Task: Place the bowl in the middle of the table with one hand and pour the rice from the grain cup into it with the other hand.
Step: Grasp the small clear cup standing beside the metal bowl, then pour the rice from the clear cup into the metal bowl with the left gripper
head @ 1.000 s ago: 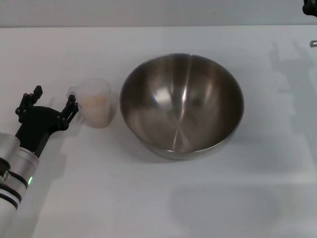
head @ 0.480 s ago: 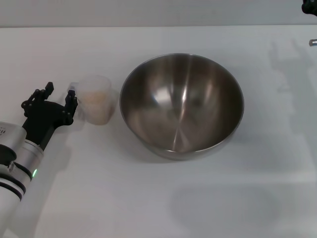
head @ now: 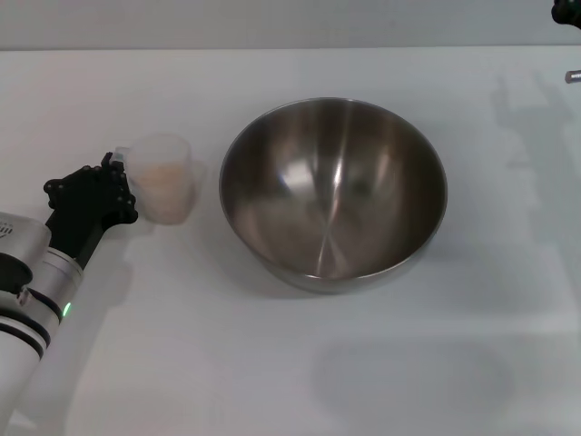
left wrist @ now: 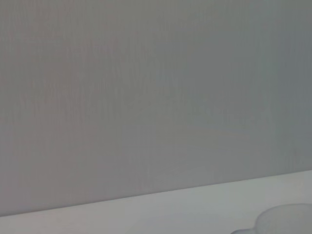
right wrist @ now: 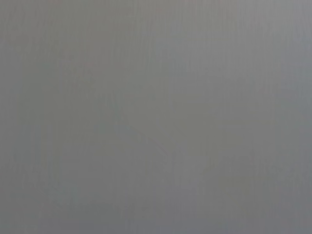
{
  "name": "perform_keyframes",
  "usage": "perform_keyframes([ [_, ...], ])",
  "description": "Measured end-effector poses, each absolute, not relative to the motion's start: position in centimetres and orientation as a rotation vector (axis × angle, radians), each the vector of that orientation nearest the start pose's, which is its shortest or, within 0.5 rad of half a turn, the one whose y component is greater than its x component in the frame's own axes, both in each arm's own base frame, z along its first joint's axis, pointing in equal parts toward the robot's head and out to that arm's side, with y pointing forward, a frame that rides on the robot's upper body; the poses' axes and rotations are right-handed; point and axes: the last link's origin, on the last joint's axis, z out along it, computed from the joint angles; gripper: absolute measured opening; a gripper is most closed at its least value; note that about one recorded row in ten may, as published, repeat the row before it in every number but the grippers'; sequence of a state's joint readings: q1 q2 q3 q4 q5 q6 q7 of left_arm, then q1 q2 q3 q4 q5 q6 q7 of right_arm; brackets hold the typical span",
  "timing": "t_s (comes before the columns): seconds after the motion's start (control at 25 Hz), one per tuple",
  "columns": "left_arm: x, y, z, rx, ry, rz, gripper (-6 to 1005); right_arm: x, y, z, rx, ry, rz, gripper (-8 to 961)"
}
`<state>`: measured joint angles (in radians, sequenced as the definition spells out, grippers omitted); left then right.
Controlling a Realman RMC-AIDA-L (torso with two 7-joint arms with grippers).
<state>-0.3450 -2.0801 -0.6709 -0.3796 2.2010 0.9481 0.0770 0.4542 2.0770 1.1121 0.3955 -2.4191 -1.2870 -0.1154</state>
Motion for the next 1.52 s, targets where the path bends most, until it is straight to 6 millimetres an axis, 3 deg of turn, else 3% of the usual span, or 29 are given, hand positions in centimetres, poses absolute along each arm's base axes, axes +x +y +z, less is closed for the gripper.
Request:
perform_keyframes([
  [0.4,-30.4,31.0,-6.4,-1.755,-0.517,-0.617,15,25.7,36.3,2.1,-1.399,0.211,0.843,531],
  [0.68,-28.6,31.6,-4.6,-1.677,-0.349,-0.678,15,25.5,36.3,2.5,-1.384,0.191,0.860,531],
  [0.84,-28.1,31.5,-3.9,-1.635,-0.264,-0.668,15,24.9,37.3,2.9,-1.368,0.186,0.869,531],
  [1.24,-28.9,31.9,-2.7,-1.575,-0.266,-0.634,16,23.8,39.2,2.5,-1.411,0.207,0.863,531],
  [1.52,-29.2,31.5,-2.2,-1.542,-0.274,-0.641,16,24.3,38.5,2.9,-1.390,0.223,0.902,530],
])
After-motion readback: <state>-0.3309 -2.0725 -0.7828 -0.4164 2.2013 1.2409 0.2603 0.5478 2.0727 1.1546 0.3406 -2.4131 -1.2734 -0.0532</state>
